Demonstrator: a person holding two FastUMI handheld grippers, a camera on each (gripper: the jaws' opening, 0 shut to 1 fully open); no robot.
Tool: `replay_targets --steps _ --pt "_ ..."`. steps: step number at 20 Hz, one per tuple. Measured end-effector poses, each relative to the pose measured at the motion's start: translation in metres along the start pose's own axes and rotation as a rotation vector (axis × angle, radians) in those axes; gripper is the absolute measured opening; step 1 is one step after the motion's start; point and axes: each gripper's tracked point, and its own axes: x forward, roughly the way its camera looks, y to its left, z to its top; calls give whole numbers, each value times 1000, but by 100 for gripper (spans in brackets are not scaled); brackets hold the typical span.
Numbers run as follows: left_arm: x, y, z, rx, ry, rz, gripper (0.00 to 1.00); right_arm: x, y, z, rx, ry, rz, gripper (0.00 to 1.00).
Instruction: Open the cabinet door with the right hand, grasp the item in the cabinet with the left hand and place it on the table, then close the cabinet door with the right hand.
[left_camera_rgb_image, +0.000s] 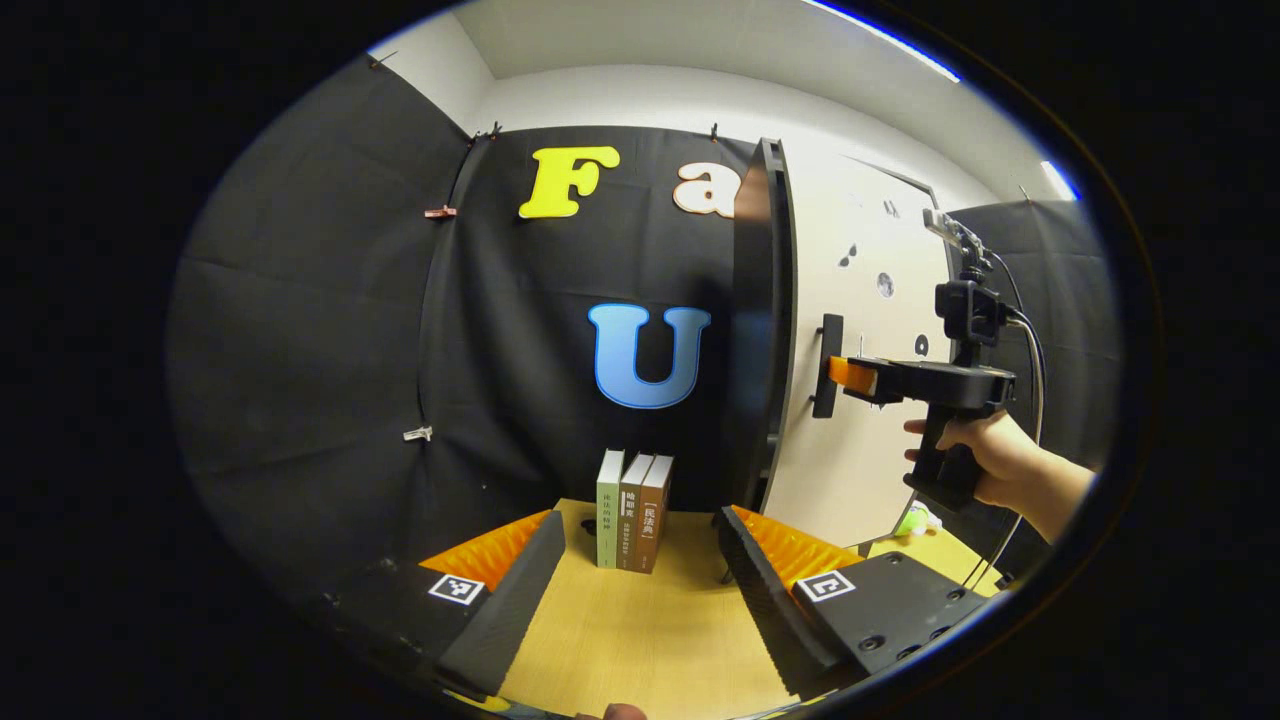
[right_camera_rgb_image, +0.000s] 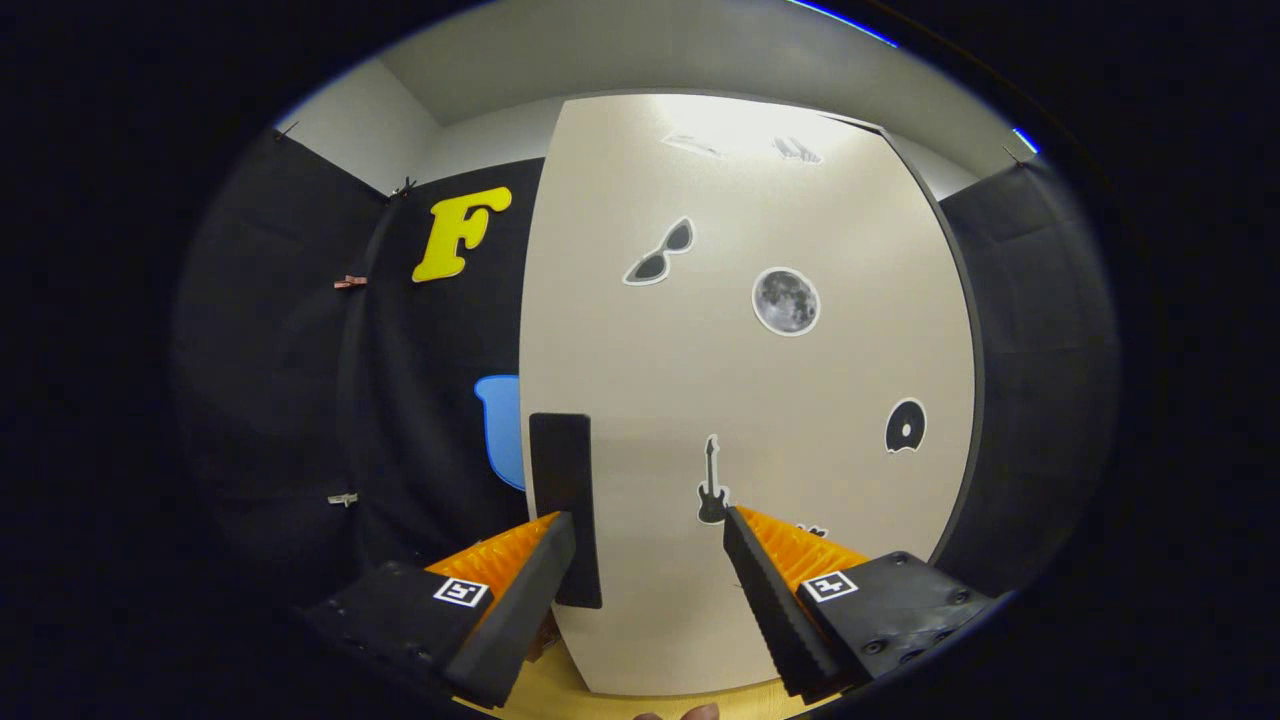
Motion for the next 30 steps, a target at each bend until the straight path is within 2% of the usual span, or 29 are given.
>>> replay_targets --steps 6,12,19,30 --pt "-8 -22 12 14 -26 -20 97 -36 -17 24 -14 -35 2 97" --pt "-13 -62 21 25 -42 -81 98 -89 -38 40 -33 -47 -5 97" --pt "-18 -98 33 40 -60 -140 97 -153 -65 57 -27 -74 -50 97" --pt "-31 -121 42 62 -90 -181 98 -229 -101 55 -44 -80 -127 97"
